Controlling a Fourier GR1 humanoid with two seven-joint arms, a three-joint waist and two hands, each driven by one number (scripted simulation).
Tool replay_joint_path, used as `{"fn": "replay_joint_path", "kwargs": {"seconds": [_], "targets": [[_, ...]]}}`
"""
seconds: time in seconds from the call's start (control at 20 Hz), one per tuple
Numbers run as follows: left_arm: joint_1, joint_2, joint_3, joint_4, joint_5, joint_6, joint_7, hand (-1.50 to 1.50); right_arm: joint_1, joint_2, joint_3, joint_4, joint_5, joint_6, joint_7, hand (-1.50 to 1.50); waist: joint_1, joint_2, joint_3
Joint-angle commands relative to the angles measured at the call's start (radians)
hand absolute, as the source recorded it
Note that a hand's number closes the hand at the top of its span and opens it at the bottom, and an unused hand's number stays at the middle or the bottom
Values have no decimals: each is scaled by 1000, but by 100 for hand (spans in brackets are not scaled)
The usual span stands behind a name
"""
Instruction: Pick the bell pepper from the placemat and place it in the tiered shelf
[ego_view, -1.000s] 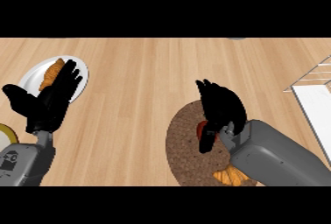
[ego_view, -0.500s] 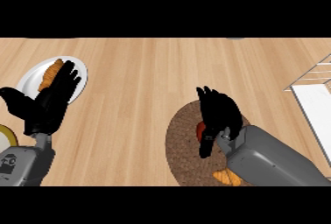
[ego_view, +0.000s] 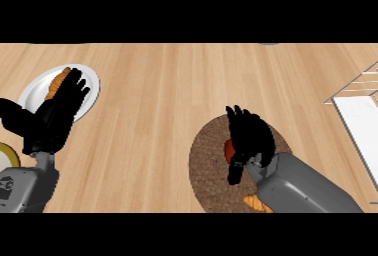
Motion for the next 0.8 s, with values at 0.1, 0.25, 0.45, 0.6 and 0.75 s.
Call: {"fn": "replay_joint_path", "kwargs": {"seconds": [0.1, 0.25, 0.45, 0.6, 0.75], "targets": [[17, -34, -18, -7, -31, 4, -1, 0, -10, 71, -35, 84, 61, 51, 109, -150, 5, 2, 0], [18, -38, 4, 63, -48, -19, -86, 0, 21, 59, -72, 127, 70, 56, 37, -150, 1, 3, 0], [-9, -18, 34, 44, -33, -40, -30, 0, 47, 114, -87, 229, 139, 13, -34, -150, 5, 4, 0], [3, -54, 16, 8, -62, -20, -15, 0, 93, 179, -94, 192, 166, 38, -8, -150, 2, 2, 0], [30, -19, 66, -29, -24, -73, -3, 0, 109, 169, -129, 250, 187, 49, -94, 150, 5, 2, 0]]}}
